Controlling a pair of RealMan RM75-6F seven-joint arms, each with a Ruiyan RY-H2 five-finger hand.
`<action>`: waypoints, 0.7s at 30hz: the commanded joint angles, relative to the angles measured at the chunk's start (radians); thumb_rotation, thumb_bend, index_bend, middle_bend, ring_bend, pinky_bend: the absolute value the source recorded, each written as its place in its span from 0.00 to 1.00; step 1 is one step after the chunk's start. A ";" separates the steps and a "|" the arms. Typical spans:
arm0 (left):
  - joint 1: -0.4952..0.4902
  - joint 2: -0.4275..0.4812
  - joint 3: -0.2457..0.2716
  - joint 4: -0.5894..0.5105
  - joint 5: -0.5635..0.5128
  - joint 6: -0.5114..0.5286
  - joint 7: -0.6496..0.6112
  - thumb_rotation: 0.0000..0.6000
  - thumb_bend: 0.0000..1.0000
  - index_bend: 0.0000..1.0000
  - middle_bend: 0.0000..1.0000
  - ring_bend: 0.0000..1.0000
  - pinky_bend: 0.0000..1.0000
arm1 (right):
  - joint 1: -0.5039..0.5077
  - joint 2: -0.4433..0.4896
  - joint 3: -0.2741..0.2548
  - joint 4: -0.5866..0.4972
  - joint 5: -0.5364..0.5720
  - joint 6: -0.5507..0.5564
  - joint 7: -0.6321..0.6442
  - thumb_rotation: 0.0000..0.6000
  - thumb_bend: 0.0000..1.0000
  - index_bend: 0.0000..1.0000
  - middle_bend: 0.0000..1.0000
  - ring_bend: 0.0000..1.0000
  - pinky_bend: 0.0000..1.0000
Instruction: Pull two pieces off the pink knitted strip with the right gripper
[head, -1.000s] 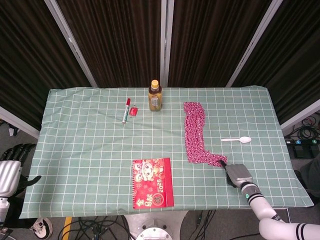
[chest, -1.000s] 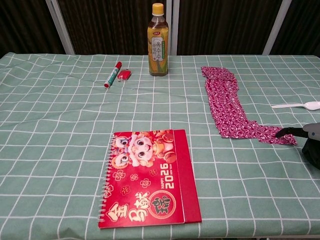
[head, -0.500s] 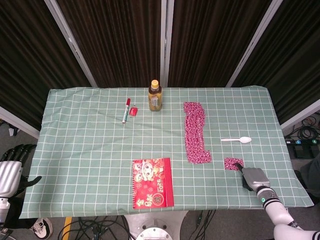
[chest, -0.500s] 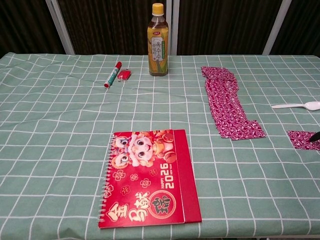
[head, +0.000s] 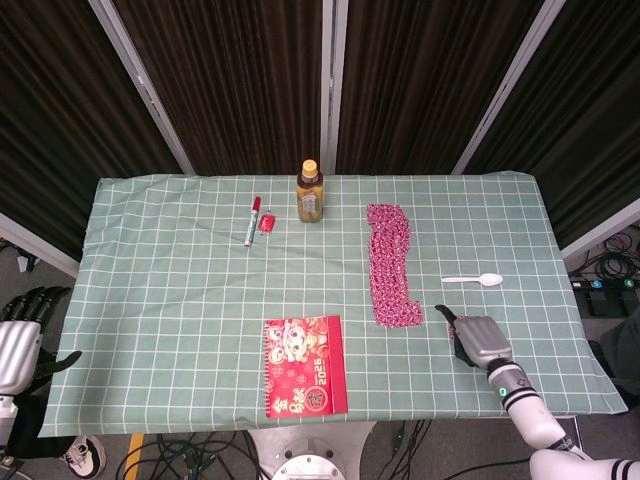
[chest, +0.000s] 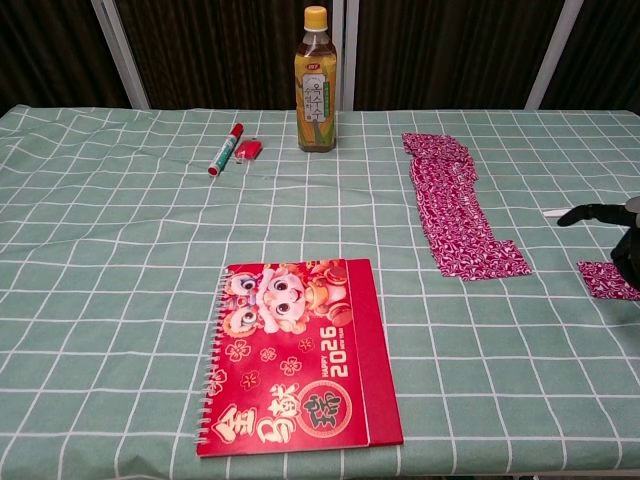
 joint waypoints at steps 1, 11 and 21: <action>0.001 0.001 -0.001 0.003 -0.004 0.000 -0.005 1.00 0.10 0.15 0.14 0.10 0.17 | 0.042 -0.020 0.023 -0.011 0.052 -0.038 -0.038 1.00 0.98 0.07 0.91 0.80 0.69; 0.010 0.002 0.001 0.031 -0.015 0.001 -0.044 1.00 0.10 0.15 0.14 0.10 0.17 | 0.175 -0.111 0.032 0.057 0.287 -0.118 -0.149 1.00 0.97 0.06 0.91 0.80 0.69; 0.015 0.002 0.004 0.048 -0.011 0.003 -0.063 1.00 0.10 0.15 0.14 0.10 0.17 | 0.220 -0.148 -0.003 0.064 0.370 -0.104 -0.193 1.00 0.97 0.06 0.91 0.80 0.69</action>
